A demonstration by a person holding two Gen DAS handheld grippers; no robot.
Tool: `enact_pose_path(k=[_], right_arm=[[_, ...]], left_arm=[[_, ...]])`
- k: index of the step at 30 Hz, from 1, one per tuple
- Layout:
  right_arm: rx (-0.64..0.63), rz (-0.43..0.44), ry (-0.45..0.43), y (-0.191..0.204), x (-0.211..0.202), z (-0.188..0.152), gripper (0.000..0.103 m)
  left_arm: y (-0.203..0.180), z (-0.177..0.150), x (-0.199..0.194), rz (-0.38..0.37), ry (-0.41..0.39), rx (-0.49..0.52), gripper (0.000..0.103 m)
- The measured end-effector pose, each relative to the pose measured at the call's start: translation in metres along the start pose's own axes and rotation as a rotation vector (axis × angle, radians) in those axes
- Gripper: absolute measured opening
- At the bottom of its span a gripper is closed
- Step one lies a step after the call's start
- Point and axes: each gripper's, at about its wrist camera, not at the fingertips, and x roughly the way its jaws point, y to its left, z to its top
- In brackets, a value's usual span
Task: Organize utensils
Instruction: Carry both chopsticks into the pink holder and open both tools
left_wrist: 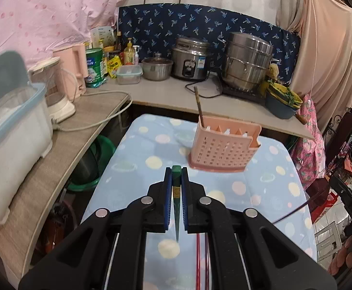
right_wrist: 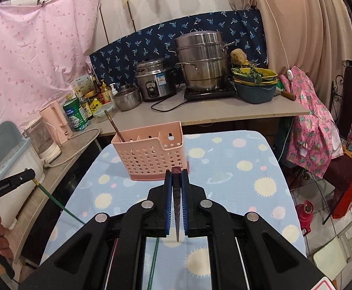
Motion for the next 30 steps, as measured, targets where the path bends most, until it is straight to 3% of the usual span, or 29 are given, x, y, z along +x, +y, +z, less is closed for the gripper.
enact_pose_path(k=[11, 17, 24, 30], right_arm=[[0.08, 0.117, -0.149, 0.004, 0.021, 0.102, 0.007], [0.091, 0.134, -0.228, 0.017, 0.046, 0.154, 0.007], [0.087, 0.125, -0.218, 0.028, 0.097, 0.179, 0.007], [0.097, 0.113, -0.121, 0.022, 0.147, 0.16, 0.007]], left_arm=[[-0.031, 0.105, -0.004, -0.09, -0.166, -0.01, 0.007], [-0.047, 0.16, 0.014, -0.109, -0.241, -0.033, 0.007], [-0.059, 0.178, 0.057, -0.095, -0.234, -0.035, 0.007], [-0.061, 0.163, 0.099, -0.079, -0.172, -0.016, 0.007]])
